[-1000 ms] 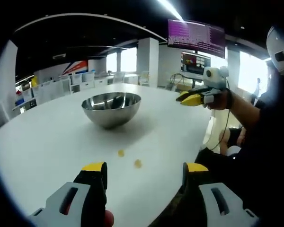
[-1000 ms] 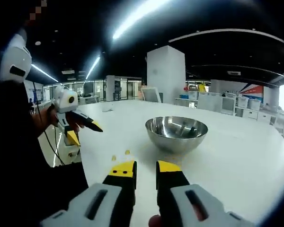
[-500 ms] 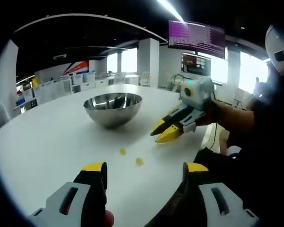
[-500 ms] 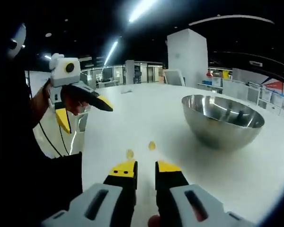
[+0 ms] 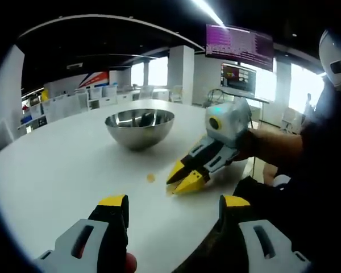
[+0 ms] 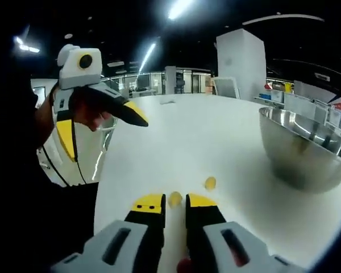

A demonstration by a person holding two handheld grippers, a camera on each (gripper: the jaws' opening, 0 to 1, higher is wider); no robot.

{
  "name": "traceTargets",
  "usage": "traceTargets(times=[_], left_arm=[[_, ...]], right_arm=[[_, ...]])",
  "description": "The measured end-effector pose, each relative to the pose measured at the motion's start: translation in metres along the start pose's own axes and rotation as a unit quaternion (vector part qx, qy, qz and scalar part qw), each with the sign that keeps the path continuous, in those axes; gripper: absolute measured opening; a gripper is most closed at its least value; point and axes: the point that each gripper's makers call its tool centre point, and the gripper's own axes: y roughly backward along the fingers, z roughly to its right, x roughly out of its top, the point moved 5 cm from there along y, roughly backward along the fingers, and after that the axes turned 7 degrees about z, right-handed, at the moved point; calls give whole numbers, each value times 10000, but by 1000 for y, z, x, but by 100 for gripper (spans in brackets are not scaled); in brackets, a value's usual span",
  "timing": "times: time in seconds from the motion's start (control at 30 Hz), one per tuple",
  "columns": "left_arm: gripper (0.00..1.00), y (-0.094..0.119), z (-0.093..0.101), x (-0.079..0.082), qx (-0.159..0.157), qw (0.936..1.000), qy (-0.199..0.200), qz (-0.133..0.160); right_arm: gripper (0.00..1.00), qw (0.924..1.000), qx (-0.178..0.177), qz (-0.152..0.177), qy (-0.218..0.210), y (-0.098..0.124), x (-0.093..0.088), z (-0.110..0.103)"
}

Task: Pick up the QQ candy scattered on the table and place it into the stainless steel bowl on the table

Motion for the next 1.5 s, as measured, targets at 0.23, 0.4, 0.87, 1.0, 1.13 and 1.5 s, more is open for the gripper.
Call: traceTargets(times=[0.23,0.4,0.87,1.0,1.13,1.5], left_arm=[[65,-2,1,0,-29,10000,-3,-6],[65,-2,1,0,-16,10000,2,-24],[65,-10,5,0,-86,10000,10,-42],[65,-13,7,3,-118,9999,-24,-20],[65,-14,8,1,-124,9999,-31,-33],[65,-16,7,-2,-105,9999,-32,-100]], right_arm=[[13,9999,24,-36,100,-1,-3,0],[9,9998,-23,-3,184,-2,-3,1],[7,9997,-184,130,63,14,2,7],[7,9994,-270,199,63,31,8,10],[7,9987,-413,304,-31,53,14,16],[7,9940,-919,546,-230,117,22,24]])
